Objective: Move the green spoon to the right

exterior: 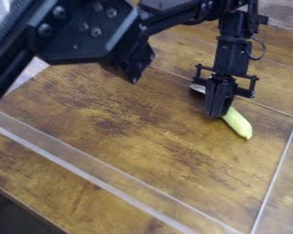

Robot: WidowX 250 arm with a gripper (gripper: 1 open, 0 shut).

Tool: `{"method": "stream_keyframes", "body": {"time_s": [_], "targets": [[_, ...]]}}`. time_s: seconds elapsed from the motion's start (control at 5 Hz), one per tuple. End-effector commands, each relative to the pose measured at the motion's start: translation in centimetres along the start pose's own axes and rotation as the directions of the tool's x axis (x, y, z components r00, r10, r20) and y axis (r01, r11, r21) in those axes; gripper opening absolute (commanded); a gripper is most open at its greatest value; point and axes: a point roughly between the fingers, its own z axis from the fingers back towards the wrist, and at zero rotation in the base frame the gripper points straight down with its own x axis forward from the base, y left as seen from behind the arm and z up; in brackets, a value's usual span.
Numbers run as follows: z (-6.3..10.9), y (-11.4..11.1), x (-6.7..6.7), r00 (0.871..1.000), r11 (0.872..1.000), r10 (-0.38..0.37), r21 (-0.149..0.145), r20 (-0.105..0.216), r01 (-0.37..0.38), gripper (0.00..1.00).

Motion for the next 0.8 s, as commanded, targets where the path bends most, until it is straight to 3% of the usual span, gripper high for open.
{"method": "stream_keyframes", "body": {"time_s": [0.0, 0.4, 0.6], "targets": [[1.4, -0.7, 0.2, 0.997, 0.999, 0.025, 0.018, 0.077, -0.026, 0.0], [1.7, -1.2, -1.0, 0.99, 0.991, 0.135, 0.018, 0.036, -0.136, 0.0], [1.9, -1.6, -1.3, 0.992, 0.991, 0.128, 0.036, 0.002, -0.128, 0.0]]}}
